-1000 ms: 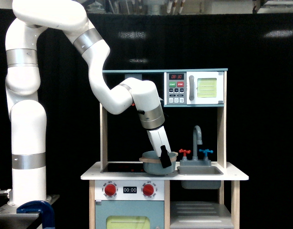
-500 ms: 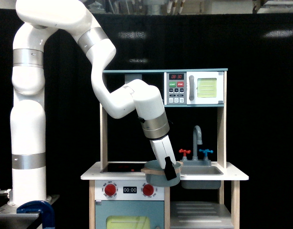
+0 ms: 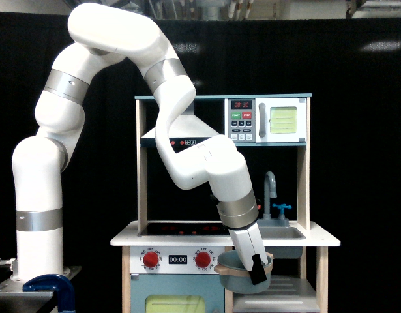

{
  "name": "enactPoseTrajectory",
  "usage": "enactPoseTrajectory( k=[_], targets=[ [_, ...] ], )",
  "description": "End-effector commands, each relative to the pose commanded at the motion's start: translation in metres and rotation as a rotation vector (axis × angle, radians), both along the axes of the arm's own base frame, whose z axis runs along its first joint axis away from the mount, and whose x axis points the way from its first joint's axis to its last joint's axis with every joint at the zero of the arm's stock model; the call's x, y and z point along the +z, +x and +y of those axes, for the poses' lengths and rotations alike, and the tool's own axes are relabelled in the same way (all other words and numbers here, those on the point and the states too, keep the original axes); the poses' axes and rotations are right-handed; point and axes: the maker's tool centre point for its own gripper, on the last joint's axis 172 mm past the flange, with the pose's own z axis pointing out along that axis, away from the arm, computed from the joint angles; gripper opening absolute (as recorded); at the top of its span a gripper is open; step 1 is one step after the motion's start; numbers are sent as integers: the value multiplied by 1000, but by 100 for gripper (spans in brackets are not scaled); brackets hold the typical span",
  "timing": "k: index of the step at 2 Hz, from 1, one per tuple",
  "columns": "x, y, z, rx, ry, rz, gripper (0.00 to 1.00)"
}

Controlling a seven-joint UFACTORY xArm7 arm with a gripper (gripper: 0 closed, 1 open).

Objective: Put the bowl inside the kitchen cabinet

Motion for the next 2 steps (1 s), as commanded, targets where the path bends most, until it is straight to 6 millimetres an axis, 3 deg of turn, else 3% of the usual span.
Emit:
enactPoseTrajectory(
  k=[1,2],
  targets=[
    [-48,43,53,0,0,0,0],
    [-69,75,126,0,0,0,0]
  ],
)
